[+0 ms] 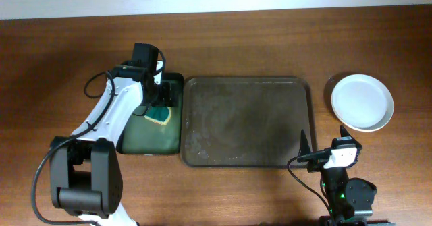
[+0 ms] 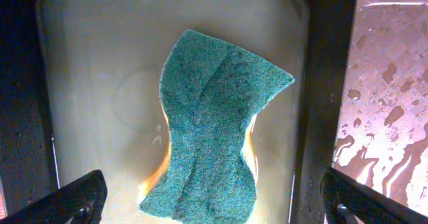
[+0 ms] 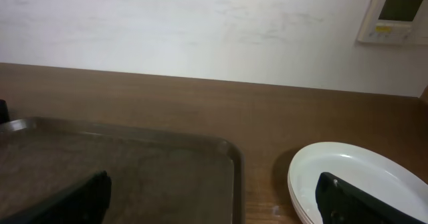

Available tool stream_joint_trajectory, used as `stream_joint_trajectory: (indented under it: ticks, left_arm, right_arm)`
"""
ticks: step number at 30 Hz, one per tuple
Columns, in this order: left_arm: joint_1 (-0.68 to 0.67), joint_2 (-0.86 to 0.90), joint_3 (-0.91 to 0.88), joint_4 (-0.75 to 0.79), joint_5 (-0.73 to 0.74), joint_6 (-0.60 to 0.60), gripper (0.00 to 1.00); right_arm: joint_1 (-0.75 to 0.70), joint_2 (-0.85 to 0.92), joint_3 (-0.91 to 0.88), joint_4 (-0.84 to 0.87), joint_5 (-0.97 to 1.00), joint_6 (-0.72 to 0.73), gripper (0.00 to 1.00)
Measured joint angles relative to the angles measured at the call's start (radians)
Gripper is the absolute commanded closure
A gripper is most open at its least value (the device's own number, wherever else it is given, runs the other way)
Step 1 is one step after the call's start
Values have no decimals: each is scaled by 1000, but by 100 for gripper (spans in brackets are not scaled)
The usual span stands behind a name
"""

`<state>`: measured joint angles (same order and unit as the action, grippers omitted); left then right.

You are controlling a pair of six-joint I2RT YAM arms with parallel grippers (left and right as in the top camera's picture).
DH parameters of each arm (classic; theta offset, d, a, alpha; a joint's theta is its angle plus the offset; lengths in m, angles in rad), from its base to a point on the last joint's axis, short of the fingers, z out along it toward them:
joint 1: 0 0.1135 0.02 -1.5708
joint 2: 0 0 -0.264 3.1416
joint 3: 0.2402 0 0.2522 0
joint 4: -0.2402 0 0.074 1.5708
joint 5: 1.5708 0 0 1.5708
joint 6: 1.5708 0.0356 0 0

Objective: Clean dirty plates on tray and stack at the side

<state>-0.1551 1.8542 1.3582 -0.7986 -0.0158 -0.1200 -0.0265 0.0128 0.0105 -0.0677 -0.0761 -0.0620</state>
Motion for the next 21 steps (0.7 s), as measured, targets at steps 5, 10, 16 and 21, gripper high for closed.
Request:
stream_joint_trajectory:
  ticks: [5,10,16,21]
  left_arm:
    - [-6,-6,0,0,0,0,0]
    - [-55,-109,-1,0,0,0,0]
    - [-119,-362,-2,2,-35,0,0]
    - [-116,-641,-2,21,-150,0,0]
  right_arm:
    - [0,0,0,0,0,-2,2]
    - [0,0,0,0,0,-2,2]
    - [0,0,0,0,0,-2,2]
    - [0,0,0,0,0,-2,2]
